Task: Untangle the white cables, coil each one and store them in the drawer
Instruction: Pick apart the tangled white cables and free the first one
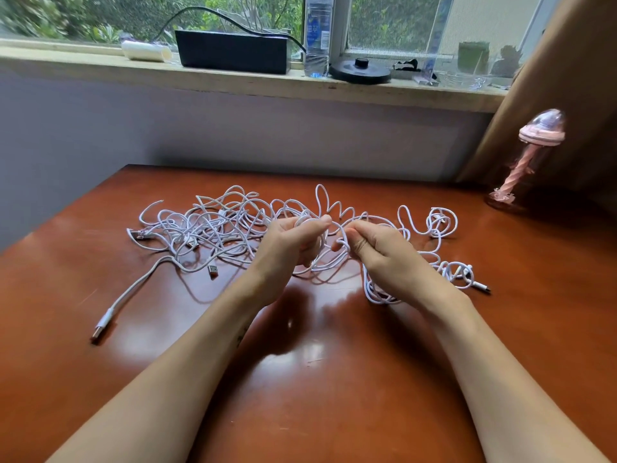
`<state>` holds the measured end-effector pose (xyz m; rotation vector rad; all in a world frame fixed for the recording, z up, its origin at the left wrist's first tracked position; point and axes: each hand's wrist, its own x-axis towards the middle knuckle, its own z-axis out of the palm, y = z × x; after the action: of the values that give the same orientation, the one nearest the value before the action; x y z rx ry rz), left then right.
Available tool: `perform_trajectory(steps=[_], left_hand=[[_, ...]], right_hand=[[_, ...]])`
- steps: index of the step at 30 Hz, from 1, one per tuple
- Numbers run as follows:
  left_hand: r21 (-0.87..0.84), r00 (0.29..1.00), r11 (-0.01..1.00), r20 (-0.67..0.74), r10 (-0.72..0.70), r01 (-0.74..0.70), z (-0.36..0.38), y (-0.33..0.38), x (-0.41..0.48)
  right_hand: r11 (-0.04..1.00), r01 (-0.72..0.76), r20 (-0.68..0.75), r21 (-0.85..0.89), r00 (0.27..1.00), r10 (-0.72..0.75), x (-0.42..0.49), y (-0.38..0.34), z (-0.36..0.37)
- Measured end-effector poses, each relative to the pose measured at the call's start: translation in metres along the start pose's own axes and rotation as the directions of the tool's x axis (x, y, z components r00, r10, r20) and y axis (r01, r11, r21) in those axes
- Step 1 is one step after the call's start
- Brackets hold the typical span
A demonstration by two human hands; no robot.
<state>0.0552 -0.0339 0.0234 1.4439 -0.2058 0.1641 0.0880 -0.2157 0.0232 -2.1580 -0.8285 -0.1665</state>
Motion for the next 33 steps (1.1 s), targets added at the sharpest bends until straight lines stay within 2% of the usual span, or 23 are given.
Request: perform_trajectory(steps=[3,5,9,13,16,19,22,26,30,33], left_hand=[[-0.003,0.998,1.0,-0.059,0.006,-0.006,-0.001,0.0,0.002],[-0.032,0.996,0.999,-0.084,0.001,-0.003,-0.003,0.001,0.003],[-0.057,0.997,0.998,-0.071,-0.01,0.006,-0.004,0.001,0.003],[-0.087,0.999,0.996,-0.045,-0.011,0.007,-0.001,0.002,0.001],[-0.093,1.0,0.996,-0.029,0.002,-0.005,0.0,0.003,0.001],[-0.112,1.0,0.994,0.007,0.014,-0.013,0.0,0.004,0.0],[-0.159,0.997,0.987,0.077,0.019,-0.007,0.002,0.005,-0.001],[-0.132,0.997,0.991,0.079,0.017,-0.007,0.001,0.003,0.001],[-0.111,0.998,0.993,0.033,0.054,-0.05,-0.002,0.0,0.004],[-0.075,0.997,0.995,0.018,0.07,-0.068,-0.001,-0.002,0.004]], right_hand=[[0.993,-0.046,0.008,0.111,0.999,0.046,0.0,-0.002,0.002],[0.991,-0.016,-0.037,0.132,0.999,0.021,-0.001,-0.004,0.005],[0.995,0.091,-0.179,-0.034,0.979,-0.096,0.001,-0.004,0.007],[0.983,0.129,-0.281,-0.129,0.946,-0.161,0.001,-0.003,0.01],[0.976,0.113,-0.326,-0.184,0.93,-0.169,0.002,-0.003,0.012],[0.975,-0.012,-0.347,-0.223,0.935,-0.067,0.004,0.001,0.013],[0.987,-0.094,-0.246,-0.129,0.967,0.06,0.003,0.003,0.011],[0.987,-0.116,-0.038,0.108,0.992,0.121,-0.001,-0.009,0.011],[0.912,-0.185,0.019,0.367,0.981,0.192,0.001,-0.013,0.003],[0.887,-0.257,0.083,0.383,0.966,0.244,-0.001,-0.009,-0.004]])
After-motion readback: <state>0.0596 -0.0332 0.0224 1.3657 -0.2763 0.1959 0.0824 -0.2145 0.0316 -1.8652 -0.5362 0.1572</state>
